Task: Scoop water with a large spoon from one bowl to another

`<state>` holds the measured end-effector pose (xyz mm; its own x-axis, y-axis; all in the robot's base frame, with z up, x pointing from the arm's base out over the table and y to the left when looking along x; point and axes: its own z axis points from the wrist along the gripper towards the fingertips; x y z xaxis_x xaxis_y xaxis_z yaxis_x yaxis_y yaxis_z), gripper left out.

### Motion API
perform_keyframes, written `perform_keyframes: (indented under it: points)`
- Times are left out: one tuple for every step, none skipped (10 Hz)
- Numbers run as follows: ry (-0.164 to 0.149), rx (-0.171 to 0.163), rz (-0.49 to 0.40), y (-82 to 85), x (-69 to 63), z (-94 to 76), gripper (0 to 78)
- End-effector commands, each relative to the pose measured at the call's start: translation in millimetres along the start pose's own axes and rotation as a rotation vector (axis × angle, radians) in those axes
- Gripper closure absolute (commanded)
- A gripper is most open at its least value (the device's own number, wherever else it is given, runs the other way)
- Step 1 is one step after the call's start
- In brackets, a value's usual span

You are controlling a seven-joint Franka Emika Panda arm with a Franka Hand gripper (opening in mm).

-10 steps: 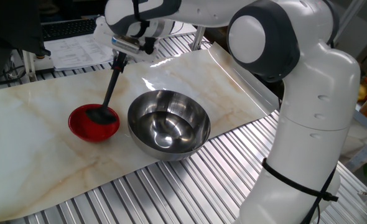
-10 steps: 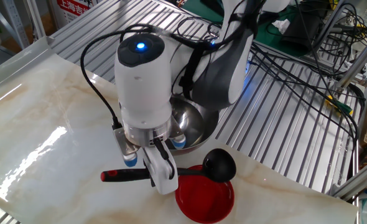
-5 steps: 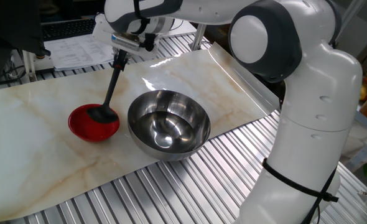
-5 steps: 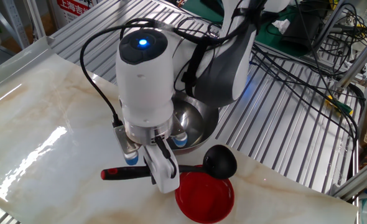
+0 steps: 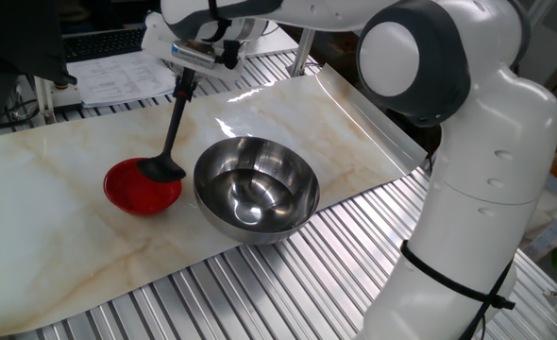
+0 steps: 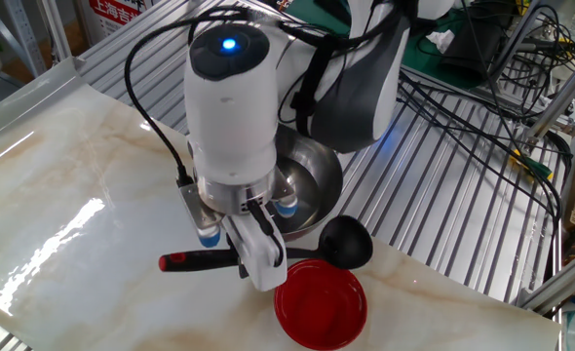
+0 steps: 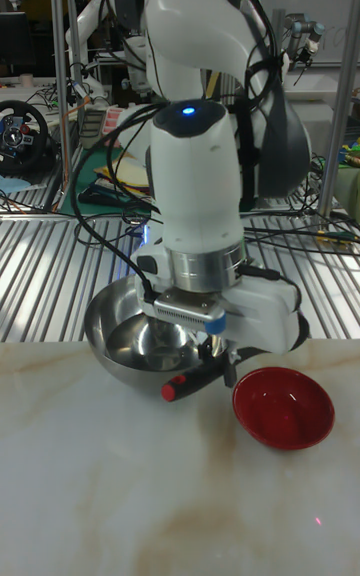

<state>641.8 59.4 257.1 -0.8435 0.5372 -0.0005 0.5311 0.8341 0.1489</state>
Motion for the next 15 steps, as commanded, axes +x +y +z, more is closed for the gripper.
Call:
perform_keyframes:
  points:
    - [0.01, 0.023, -0.061, -22.9, -0.1, -19.5, 76.3]
    - [0.014, 0.026, -0.068, -26.8, -0.5, -22.0, 76.3]
    - [0.021, 0.031, -0.082, -34.5, -1.5, -27.5, 76.3]
    - [0.024, 0.034, -0.092, -39.6, -1.7, -30.7, 76.3]
    - [0.028, 0.036, -0.104, -47.1, -1.8, -34.0, 76.3]
    - [0.031, 0.036, -0.119, -56.7, -1.8, -36.9, 76.3]
    - [0.03, 0.037, -0.12, -57.5, -1.9, -37.0, 76.3]
    - [0.025, 0.044, -0.145, -70.3, -1.9, -37.5, 76.3]
    - [0.024, 0.045, -0.151, -73.4, -1.8, -37.2, 76.3]
    - [0.019, 0.052, -0.173, -82.3, -1.0, -35.6, 76.3]
    - [0.014, 0.054, -0.189, -87.1, -0.5, -34.8, 76.3]
    - [0.005, 0.06, -0.213, -94.1, 0.2, -33.1, 76.3]
    - [-0.007, 0.059, -0.237, -102.4, 1.8, -29.9, 76.3]
    - [-0.012, 0.058, -0.249, -108.0, 3.6, -26.7, 76.3]
    - [-0.02, 0.055, -0.263, -114.3, 5.8, -22.9, 76.3]
